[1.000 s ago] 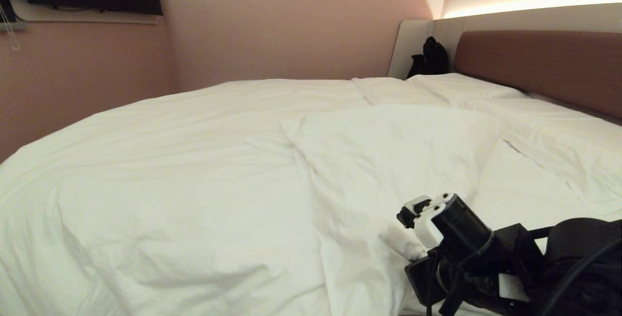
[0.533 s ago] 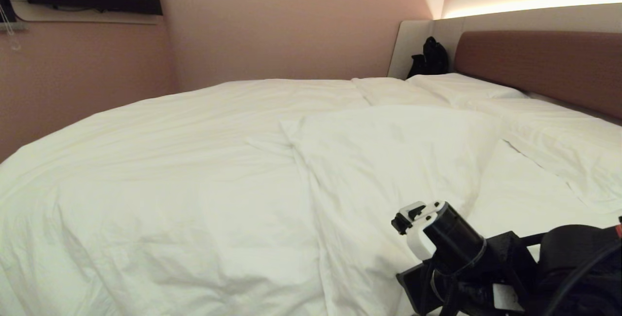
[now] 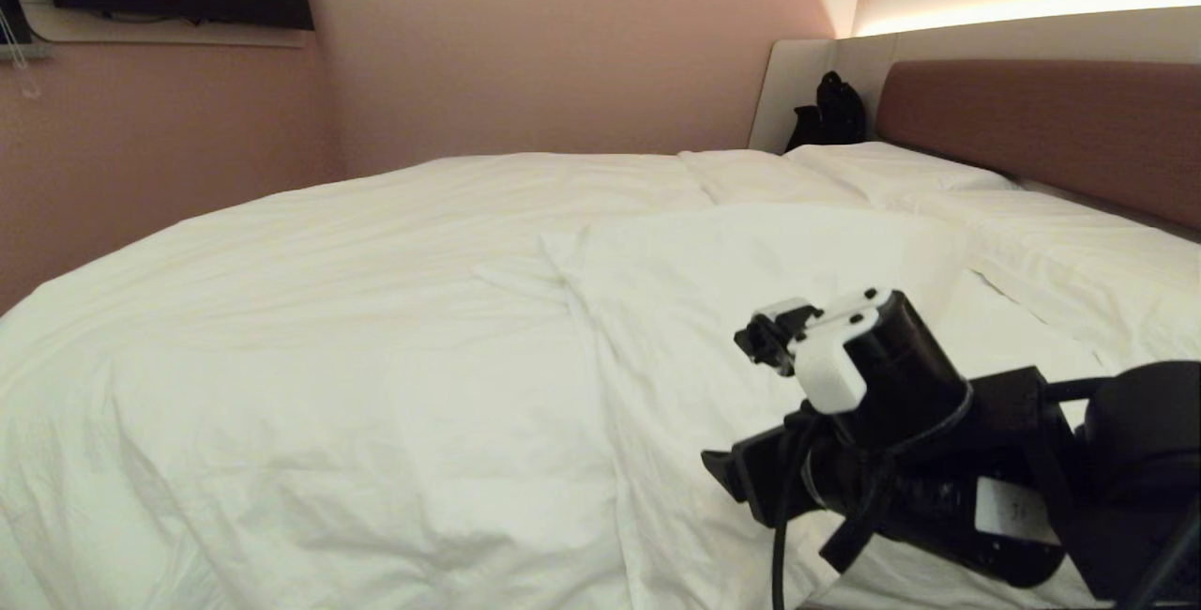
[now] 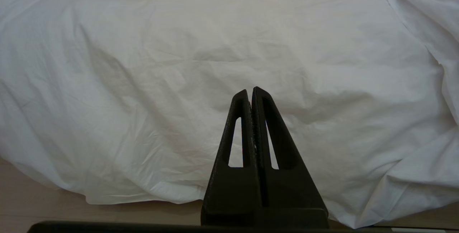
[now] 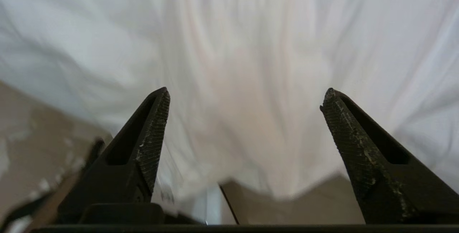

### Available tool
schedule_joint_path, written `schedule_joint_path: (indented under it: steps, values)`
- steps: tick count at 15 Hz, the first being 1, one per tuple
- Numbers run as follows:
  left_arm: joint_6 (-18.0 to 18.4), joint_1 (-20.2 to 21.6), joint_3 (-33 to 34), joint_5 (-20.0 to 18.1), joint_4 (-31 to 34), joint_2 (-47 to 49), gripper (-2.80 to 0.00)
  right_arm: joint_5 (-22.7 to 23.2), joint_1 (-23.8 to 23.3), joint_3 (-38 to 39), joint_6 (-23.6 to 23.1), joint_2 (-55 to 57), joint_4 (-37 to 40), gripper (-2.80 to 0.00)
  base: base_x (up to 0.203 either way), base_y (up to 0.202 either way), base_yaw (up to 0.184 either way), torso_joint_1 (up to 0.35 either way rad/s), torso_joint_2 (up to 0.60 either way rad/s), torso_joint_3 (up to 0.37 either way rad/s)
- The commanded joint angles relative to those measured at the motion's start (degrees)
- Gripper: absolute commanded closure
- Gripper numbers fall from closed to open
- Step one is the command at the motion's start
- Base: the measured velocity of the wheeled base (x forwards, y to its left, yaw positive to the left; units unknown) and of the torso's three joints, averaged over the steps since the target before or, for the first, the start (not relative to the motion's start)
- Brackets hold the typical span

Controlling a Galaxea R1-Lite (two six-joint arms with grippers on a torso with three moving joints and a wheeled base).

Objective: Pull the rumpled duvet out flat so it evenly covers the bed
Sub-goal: Flatten the corners of the folded blanket

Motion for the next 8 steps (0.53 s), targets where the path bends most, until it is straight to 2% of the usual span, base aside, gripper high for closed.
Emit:
schedule_joint_path:
  steps: [1,2,6,8]
  values:
    - [0.0,0.0,0.0,0.0,0.0,0.0,0.0,-0.1,-1.0,-8.5,-1.4,4.3,-0.2,-2.8,0.0,0.0,0.0,0.0,0.0,0.0]
    - [0.0,0.0,0.0,0.0,0.0,0.0,0.0,-0.1,-1.5,-10.9,-1.7,5.4,-0.3,0.0,0.0,0.0,0.0,0.0,0.0,0.0]
    - [0.0,0.0,0.0,0.0,0.0,0.0,0.0,0.0,-3.4,-22.7,-2.7,9.8,-0.1,0.0,0.0,0.0,0.0,0.0,0.0,0.0]
    - [0.0,0.0,0.0,0.0,0.0,0.0,0.0,0.0,-4.3,-26.1,-4.6,13.0,-0.2,0.0,0.0,0.0,0.0,0.0,0.0,0.0]
